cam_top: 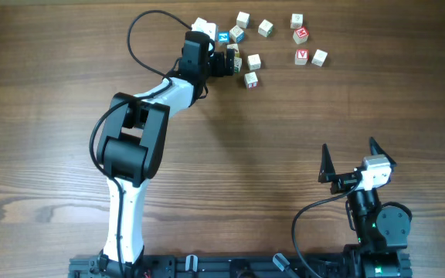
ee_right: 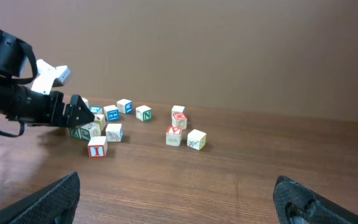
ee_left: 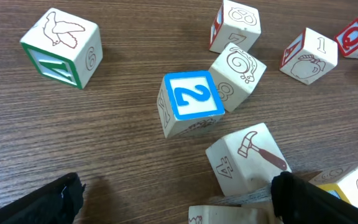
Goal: Form a tower
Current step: 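Lower the left gripper and grasp the white block marked 0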
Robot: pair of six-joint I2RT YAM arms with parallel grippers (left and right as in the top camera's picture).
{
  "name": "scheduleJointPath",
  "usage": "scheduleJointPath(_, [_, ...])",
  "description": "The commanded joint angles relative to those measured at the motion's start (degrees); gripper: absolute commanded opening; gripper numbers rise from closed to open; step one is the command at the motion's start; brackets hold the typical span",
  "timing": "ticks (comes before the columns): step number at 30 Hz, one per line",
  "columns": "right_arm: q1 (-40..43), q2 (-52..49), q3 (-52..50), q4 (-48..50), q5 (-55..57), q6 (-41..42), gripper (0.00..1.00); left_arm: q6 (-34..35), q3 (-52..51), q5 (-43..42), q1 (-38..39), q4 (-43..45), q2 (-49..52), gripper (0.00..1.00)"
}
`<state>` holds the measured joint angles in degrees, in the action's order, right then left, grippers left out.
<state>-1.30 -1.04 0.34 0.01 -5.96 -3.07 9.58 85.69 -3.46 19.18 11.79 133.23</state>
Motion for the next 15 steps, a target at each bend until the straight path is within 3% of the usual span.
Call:
scheduleJointPath(1, [-0.2,0.4,0.0,0.3,0.0,0.4,1.00,-4.7,0.1,0.6,0.0,-3.9,1.3,1.00])
scheduleJointPath(6, [-0.2,0.4,0.0,0.3,0.0,0.4,1.00,-7.9,0.1,7.2,-0.1,-10.4,1.0,1.00])
scheduleJointPath(15, [-0.2,0.4,0.0,0.3,0.0,0.5,1.00,-7.9,0.1,7.2,-0.2,-16.8,-5.0,1.00])
